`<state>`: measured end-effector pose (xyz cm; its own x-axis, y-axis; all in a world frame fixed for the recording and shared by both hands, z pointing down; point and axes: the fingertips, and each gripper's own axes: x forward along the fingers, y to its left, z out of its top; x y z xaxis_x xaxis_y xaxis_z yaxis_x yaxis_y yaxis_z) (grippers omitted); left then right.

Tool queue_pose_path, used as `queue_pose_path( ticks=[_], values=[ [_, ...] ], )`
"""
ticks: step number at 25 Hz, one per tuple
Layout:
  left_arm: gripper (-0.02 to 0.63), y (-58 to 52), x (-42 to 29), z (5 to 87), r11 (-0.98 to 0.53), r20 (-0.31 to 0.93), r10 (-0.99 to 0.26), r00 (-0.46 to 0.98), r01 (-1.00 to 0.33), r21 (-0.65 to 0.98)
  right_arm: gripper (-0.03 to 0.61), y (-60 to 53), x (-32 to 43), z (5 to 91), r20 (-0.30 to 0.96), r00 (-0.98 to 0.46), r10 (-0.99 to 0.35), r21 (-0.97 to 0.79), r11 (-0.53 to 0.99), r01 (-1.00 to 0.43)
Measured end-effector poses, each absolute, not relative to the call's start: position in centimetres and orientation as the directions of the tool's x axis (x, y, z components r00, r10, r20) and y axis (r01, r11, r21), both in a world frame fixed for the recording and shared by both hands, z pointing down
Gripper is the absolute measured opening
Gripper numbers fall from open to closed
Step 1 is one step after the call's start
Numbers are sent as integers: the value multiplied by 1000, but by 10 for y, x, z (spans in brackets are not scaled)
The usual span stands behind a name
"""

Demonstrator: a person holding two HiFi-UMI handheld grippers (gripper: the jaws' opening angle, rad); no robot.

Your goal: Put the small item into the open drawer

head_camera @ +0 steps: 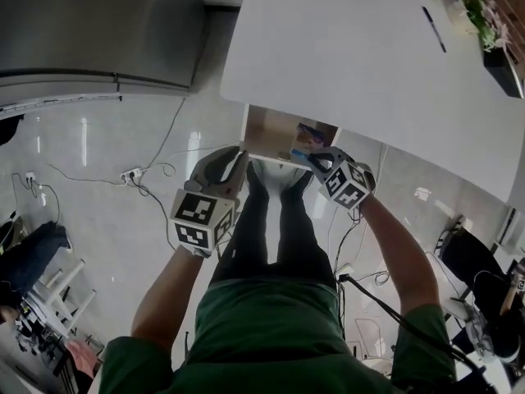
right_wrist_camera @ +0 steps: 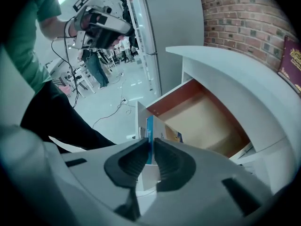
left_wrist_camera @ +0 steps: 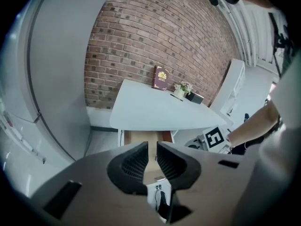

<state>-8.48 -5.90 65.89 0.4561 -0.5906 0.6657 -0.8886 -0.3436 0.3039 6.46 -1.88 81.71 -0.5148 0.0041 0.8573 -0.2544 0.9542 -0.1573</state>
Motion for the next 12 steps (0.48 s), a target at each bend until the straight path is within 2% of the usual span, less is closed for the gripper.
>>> queue_pose_path(
  ticks=[12],
  values=[
    [52, -51, -85, 687, -308, 688, -573, 446, -895, 323, 49, 1, 69, 878, 877, -462, 132, -250, 946, -205]
  ],
)
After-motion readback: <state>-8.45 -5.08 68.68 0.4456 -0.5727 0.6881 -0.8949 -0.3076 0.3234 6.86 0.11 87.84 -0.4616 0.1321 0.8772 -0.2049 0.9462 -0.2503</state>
